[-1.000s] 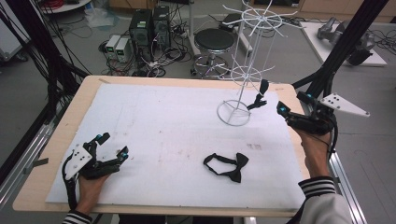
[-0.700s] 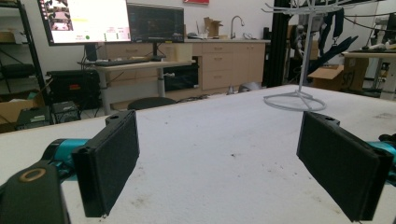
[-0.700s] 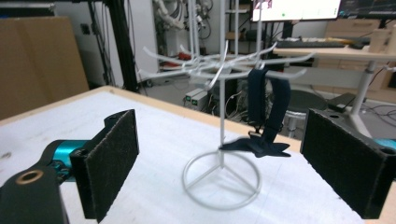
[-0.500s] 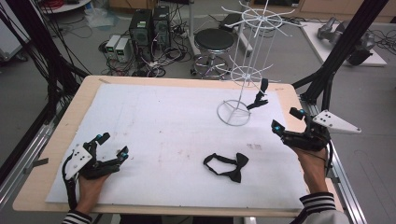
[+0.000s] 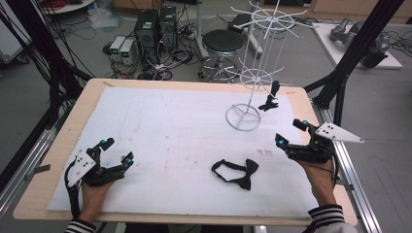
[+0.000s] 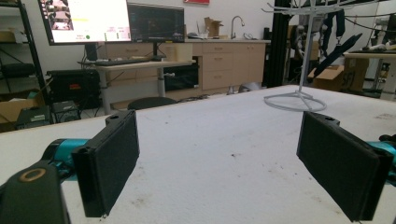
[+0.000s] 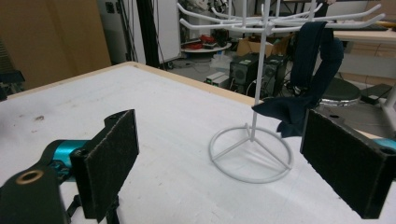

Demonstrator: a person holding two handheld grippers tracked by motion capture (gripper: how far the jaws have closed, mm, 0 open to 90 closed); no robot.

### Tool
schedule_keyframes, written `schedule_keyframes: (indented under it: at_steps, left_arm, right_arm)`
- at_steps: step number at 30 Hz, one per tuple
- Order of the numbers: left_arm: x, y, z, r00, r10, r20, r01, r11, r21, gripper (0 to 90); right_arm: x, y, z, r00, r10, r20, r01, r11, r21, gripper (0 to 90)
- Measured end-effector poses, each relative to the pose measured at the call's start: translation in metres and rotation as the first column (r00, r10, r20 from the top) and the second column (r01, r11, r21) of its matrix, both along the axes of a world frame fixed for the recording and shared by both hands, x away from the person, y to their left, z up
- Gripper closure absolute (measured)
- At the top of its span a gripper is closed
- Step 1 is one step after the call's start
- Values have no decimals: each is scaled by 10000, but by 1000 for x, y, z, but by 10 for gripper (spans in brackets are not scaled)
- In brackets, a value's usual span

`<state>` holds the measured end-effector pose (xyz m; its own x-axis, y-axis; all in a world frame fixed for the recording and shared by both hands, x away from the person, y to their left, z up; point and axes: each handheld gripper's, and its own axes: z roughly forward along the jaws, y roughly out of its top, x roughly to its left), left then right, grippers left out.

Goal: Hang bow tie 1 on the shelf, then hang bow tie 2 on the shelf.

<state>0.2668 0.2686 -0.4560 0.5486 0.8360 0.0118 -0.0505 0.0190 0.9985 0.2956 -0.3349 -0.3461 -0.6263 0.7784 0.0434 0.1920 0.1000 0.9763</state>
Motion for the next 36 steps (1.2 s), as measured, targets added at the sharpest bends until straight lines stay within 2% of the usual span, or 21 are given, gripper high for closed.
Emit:
schedule_keyframes:
  at_steps: [3,24,26,32,36]
  left_arm:
    - [0,0,0,10000,30,-10,-29,9999,96,135]
    - [0,0,0,10000,96,-4,-96,10000,-1,136]
    - [0,0,0,10000,93,-9,-93,10000,2,136]
    - [0,0,0,10000,69,-14,-68,9999,75,136]
    - [0,0,0,10000,78,-10,-78,9999,102,136]
  right_arm:
    - [0,1,-1,10000,32,-7,-32,10000,3,108]
    - [-2,0,-2,9996,295,46,-295,9996,38,109]
    - [-1,1,-2,9989,465,41,-465,9989,44,108]
    - [3,7,-2,9942,1032,-285,-1046,9932,-510,109]
    - [7,15,-2,9869,1527,-523,-1574,9825,-1000,109]
